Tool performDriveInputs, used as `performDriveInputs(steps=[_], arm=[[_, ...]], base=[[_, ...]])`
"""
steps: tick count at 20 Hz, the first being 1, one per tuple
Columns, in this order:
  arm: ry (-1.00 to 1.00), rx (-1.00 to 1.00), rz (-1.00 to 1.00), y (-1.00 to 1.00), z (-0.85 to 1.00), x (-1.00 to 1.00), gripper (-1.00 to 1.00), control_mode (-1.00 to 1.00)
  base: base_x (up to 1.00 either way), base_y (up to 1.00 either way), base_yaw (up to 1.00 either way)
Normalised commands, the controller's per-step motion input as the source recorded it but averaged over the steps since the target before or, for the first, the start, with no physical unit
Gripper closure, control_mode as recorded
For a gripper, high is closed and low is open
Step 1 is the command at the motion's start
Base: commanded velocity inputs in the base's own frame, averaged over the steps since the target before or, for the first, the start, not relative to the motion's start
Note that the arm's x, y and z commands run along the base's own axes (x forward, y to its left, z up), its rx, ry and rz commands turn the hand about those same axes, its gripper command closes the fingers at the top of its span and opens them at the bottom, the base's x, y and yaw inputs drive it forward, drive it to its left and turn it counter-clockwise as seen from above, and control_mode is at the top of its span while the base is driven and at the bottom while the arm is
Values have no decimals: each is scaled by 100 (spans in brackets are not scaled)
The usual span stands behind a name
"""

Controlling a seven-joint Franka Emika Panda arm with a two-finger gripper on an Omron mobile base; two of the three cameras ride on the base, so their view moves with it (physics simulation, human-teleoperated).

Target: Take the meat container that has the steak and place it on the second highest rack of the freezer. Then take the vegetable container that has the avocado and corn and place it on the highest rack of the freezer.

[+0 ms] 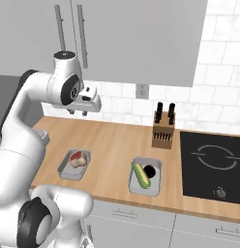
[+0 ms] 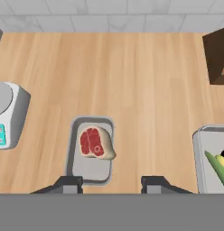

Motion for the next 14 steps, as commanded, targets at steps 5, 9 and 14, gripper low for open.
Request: performDriveInputs(steps=[5, 9, 14], arm=[[-4, -2, 1, 15, -17, -40, -100, -100], [-9, -10, 12, 36, -35, -89, -100, -100], [-2, -14, 18, 45, -43, -55, -100, -100]], base=[[0, 0, 0], [0, 0, 0], [0, 0, 0]])
